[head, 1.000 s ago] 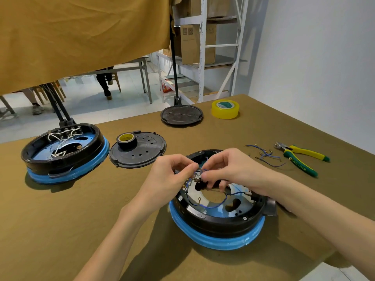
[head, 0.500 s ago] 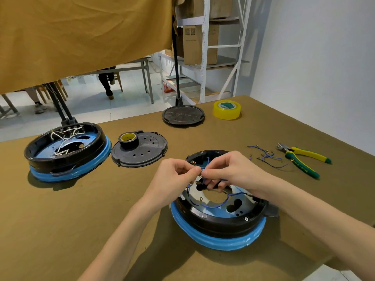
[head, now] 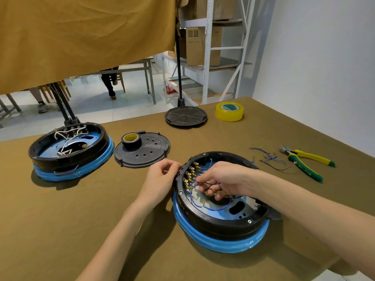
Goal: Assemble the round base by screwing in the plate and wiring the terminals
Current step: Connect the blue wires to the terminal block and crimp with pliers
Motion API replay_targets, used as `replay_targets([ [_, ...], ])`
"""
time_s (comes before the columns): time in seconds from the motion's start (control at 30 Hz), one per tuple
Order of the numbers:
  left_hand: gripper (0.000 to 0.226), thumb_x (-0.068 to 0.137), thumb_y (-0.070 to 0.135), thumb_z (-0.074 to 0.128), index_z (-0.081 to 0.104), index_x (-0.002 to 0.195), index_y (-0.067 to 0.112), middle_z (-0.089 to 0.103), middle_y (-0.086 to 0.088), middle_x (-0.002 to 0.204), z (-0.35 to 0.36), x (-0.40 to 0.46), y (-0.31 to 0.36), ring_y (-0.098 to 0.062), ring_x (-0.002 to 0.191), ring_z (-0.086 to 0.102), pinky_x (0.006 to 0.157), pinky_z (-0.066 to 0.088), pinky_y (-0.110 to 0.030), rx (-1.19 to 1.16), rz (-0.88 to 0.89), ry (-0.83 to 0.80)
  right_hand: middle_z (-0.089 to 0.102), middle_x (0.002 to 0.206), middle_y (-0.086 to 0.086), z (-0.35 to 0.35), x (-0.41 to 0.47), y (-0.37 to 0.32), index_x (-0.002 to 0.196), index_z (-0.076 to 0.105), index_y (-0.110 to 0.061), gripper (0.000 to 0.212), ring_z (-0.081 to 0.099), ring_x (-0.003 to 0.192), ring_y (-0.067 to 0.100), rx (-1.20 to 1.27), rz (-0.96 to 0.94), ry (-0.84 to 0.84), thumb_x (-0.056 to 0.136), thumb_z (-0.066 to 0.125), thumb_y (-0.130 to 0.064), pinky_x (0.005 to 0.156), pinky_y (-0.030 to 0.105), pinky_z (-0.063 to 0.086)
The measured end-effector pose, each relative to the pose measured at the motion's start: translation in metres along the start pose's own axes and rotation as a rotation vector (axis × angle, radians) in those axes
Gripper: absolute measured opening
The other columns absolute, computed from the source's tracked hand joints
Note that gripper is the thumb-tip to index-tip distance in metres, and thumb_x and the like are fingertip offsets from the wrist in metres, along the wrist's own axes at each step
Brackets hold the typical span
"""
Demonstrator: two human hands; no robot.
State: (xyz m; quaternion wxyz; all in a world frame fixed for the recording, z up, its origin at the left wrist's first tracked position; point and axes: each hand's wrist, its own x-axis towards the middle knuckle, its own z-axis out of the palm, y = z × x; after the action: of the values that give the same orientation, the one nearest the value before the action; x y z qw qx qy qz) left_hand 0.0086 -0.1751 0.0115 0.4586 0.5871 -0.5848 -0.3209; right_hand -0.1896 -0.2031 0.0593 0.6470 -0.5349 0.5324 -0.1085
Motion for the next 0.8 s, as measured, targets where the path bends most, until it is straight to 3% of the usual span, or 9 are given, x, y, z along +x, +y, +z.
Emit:
replay_targets([
  [0.37, 0.015, 0.105, 0.022, 0.056, 0.069, 0.099, 0.026, 0.070, 0.009, 0.094, 0.001, 0.001, -0.004, 0.006, 0.084, 0.063, 0.069, 0.048, -0.011, 0.041, 0.038, 0.003, 0.076, 0.085, 0.002, -0.003, 0.014, 0.004, 0.100, 0.070, -0.011, 0.011, 0.066, 0.059, 0.009, 0.096, 0.102, -0.089, 0.100, 0.062, -0.018, 0.051, 0.020, 0.051],
  [0.53, 0.013, 0.105, 0.022, 0.056, 0.069, 0.103, 0.025, 0.070, 0.007, 0.095, 0.001, 0.001, -0.006, -0.005, 0.089, 0.066, 0.075, 0.054, -0.024, 0.064, 0.052, 0.003, 0.077, 0.087, 0.007, -0.001, 0.016, 0.005, 0.104, 0.070, -0.006, 0.013, 0.071, 0.065, 0.012, 0.103, 0.028, -0.043, 0.100, 0.063, -0.017, 0.055, 0.023, 0.056],
  [0.8, 0.014, 0.105, 0.022, 0.056, 0.066, 0.102, 0.032, 0.069, 0.011, 0.096, 0.003, 0.001, -0.008, 0.005, 0.088, 0.062, 0.072, 0.050, -0.014, 0.098, 0.081, 0.003, 0.077, 0.090, 0.021, 0.003, 0.017, 0.010, 0.110, 0.065, 0.008, 0.018, 0.076, 0.070, 0.021, 0.203, 0.012, 0.010, 0.101, 0.060, -0.007, 0.058, 0.025, 0.060],
])
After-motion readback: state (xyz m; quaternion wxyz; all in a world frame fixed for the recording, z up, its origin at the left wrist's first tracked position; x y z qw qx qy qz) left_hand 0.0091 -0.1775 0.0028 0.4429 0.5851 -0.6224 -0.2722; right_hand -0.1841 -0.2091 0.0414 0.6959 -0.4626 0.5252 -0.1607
